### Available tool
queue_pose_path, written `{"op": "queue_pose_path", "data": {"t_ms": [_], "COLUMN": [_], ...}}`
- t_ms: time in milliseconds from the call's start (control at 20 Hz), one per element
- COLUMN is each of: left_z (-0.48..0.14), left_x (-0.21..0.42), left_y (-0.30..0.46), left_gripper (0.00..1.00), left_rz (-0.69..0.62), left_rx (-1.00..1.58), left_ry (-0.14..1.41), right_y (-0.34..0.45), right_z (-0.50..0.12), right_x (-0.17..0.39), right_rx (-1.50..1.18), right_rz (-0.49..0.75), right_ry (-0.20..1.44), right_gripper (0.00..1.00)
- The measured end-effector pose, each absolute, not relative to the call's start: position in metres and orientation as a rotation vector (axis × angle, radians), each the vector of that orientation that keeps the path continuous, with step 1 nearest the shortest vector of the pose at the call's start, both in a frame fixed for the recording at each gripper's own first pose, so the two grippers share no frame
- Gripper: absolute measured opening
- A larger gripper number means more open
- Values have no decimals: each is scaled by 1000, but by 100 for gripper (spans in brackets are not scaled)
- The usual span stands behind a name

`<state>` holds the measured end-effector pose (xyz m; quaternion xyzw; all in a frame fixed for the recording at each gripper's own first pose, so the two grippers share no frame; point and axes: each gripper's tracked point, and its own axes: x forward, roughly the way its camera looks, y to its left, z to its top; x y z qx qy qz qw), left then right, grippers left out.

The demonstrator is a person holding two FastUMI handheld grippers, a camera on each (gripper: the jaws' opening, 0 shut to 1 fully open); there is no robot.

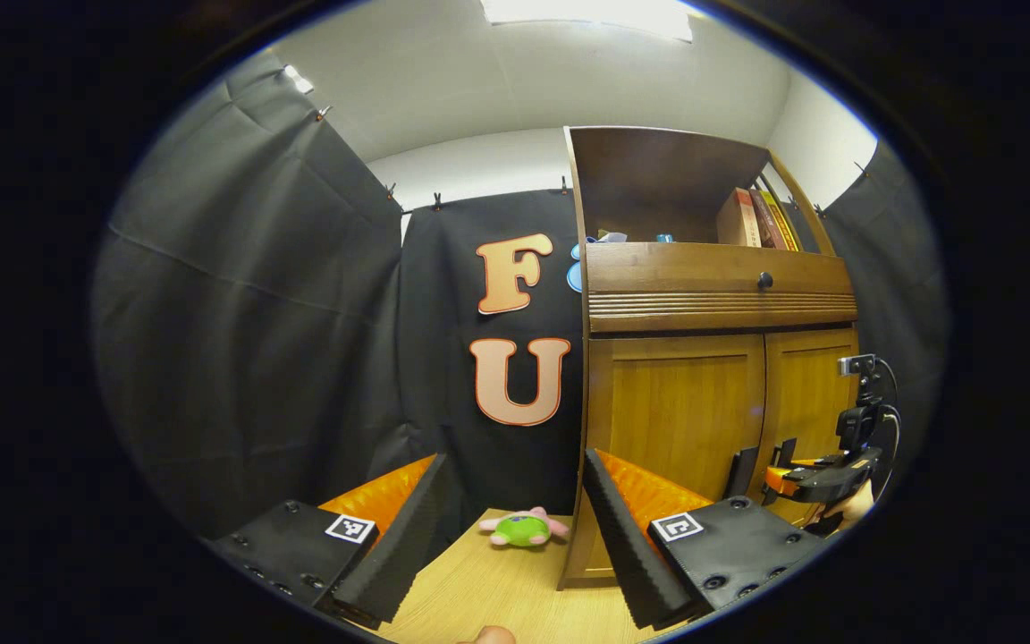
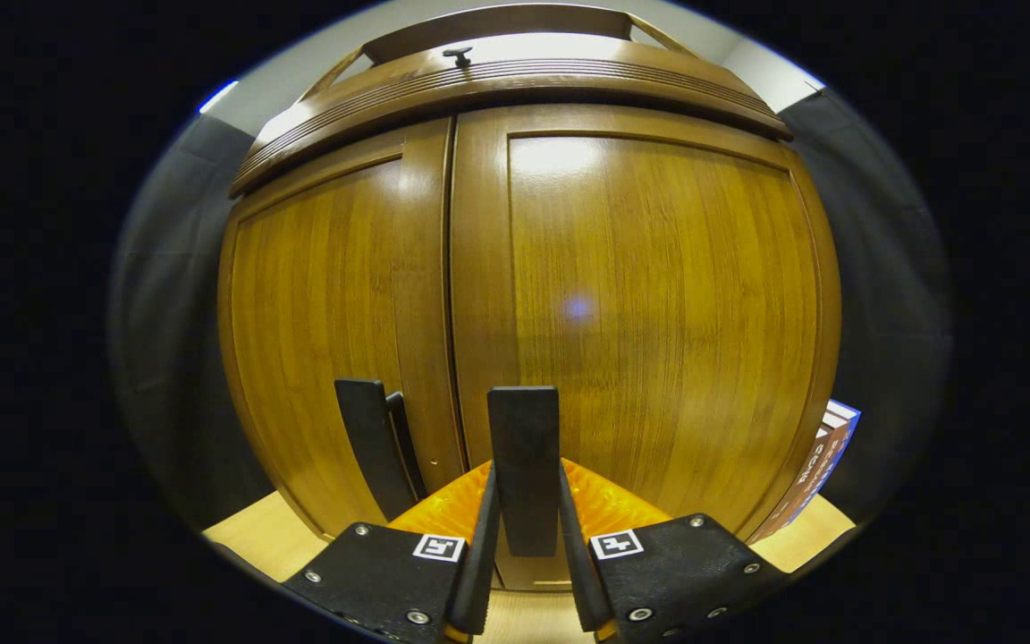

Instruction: Open the right door of the double-door shoe cabinet with the right hand, and open the left door with the left hand.

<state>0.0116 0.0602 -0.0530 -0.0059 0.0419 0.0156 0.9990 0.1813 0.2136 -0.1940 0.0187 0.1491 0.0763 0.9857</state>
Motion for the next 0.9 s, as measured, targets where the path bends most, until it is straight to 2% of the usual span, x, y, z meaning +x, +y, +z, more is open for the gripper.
{"op": "queue_pose_path", "data": {"t_ms": [150, 250, 300, 350, 900], "left_z": [-48, -44, -43, -44, -52], "left_x": [5, 3, 2, 1, -7], "left_y": [60, 57, 56, 55, 43], "left_gripper": [95, 98, 96, 95, 96], "left_rz": [28, 27, 25, 23, 0], "left_rx": [-11, -6, -7, -9, -30], "left_ry": [73, 66, 65, 67, 97], "right_y": [212, 212, 210, 209, 185], "right_z": [-192, -191, -191, -190, -174], "right_x": [176, 170, 165, 161, 103], "right_rx": [25, 22, 22, 22, 14], "right_rz": [163, 173, 178, 184, 244], "right_ry": [302, 300, 299, 298, 293], "right_gripper": [36, 36, 45, 35, 34]}}
